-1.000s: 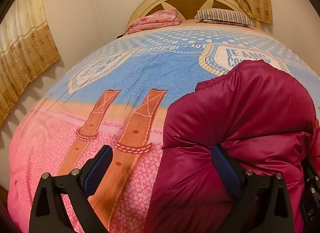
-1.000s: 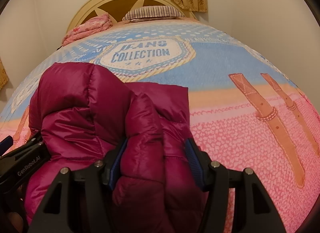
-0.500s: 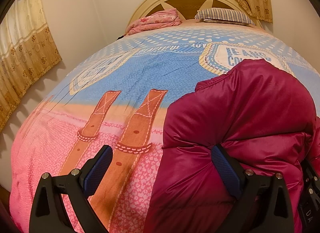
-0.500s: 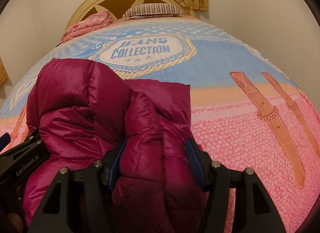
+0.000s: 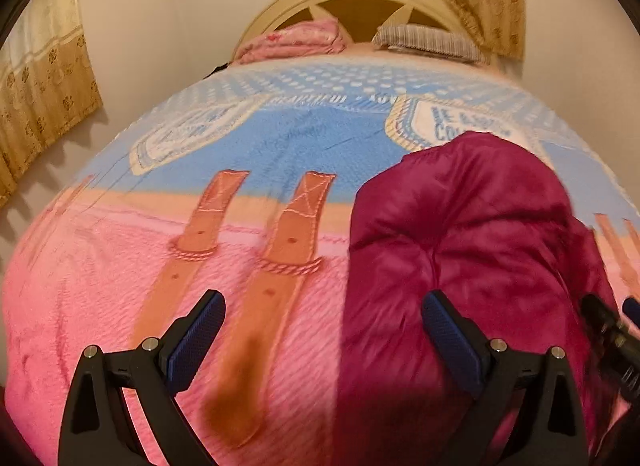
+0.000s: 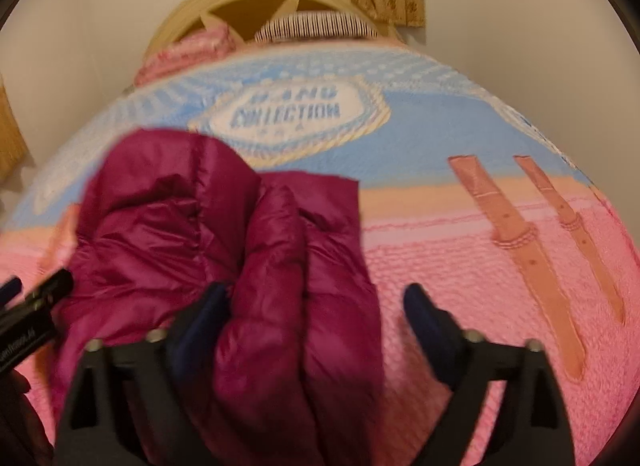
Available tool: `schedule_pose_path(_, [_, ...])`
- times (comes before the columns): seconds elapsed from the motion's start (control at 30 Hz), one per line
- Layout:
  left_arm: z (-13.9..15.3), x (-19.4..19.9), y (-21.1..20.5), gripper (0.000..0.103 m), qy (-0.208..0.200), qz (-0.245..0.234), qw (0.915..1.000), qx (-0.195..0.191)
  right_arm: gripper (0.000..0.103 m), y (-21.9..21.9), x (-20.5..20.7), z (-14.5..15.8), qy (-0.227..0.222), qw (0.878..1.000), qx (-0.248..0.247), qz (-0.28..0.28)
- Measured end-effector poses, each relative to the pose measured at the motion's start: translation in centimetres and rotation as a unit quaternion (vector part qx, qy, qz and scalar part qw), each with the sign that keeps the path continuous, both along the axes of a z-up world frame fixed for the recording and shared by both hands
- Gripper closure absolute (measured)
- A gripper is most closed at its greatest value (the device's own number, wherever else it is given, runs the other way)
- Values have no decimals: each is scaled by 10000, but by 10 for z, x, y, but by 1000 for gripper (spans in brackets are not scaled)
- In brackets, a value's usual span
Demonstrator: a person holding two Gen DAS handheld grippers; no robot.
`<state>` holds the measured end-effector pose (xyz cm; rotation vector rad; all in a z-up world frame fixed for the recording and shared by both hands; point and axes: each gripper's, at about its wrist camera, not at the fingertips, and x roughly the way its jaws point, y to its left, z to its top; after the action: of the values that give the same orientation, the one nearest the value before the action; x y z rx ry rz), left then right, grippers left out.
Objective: Fold large clothes
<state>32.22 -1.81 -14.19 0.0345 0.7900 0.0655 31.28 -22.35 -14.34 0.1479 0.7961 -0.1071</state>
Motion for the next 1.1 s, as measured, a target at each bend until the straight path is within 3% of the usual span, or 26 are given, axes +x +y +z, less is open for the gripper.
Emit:
schedule_pose_path(0.2, [-12,-25,7,4,11,-339,9992,-203,9,-1,-32,-8,14,9997,180,191])
schedule_pose_path(0.43, [-26,-28,-5,4,-117,-260,9996,-76,10,1,-22,-25,139,9997,133,136])
schedule_pose_path(0.53, [-29,-25,-14,4,-91,-320,9994,35,13,-1,-15,-33,255,9990,358,124])
schedule_pose_path(0.57, [-31,-22,-14,4,-27,-336,9994,-32,16,-2,-13,-35,269,9984,488,134])
schedule_pose_path(0.67, [-32,-21,-16,9,39,-484,9988,-115,38,4,-16,-33,167,9979,515,362])
schedule_pose_path(0.8, [-30,-26,-31,56,41,-963,9952,-156,49,10,-18,-32,136,9971,586,470])
schedule_pose_path(0.83, [-29,-28,-38,62,46,-1051,9944,-71,50,9,-18,-33,133,9966,647,488])
schedule_pose_path(0.97, [-26,-29,-50,73,51,-1085,9939,165,66,6,-22,-32,56,9942,864,643])
schedule_pose_path(1.03, [-20,-33,-51,87,7,-1048,9941,290,72,11,-26,-28,-35,9944,765,722])
schedule_pose_path(1.1, [-13,-38,-49,92,-55,-1017,9942,340,76,15,-35,-21,-174,9947,638,792])
